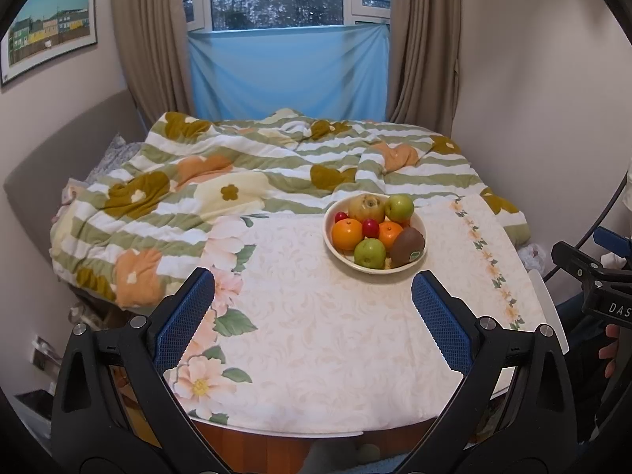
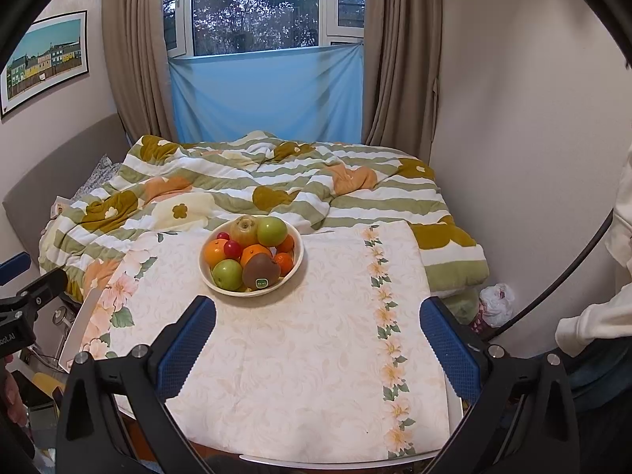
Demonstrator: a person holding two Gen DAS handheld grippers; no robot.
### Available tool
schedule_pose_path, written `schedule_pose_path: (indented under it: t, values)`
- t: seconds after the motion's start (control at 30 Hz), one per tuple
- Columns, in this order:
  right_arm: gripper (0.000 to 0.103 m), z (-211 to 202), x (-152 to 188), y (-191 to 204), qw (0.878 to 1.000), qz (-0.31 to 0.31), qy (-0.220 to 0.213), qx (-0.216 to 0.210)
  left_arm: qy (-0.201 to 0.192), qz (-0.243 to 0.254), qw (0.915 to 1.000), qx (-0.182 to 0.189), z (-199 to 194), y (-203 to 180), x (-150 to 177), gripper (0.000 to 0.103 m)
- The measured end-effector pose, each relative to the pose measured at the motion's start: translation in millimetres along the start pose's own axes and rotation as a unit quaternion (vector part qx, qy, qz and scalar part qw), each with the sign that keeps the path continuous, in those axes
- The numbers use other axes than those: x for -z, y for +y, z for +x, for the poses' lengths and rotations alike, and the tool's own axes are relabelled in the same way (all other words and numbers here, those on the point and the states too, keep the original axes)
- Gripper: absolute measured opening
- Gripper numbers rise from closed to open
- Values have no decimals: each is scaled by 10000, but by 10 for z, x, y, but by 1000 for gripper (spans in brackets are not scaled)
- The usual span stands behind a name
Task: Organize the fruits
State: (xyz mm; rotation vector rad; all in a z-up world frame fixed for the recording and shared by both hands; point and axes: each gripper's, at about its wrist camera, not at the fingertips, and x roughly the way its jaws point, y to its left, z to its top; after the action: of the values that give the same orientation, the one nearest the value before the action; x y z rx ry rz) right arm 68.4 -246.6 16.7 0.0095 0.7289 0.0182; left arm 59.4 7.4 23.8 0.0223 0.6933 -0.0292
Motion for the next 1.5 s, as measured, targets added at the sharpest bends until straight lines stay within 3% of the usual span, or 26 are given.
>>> schedule_pose_path:
  t: [0.83,1.5]
  values:
    - [103,4,-23,-22,10000,31,19,9,-6,6,9999,122,33,-60,-44,103]
    - [103,19,-21,-48,10000,48,68,-5,19,46,9999,-116,98,-111,-27,103]
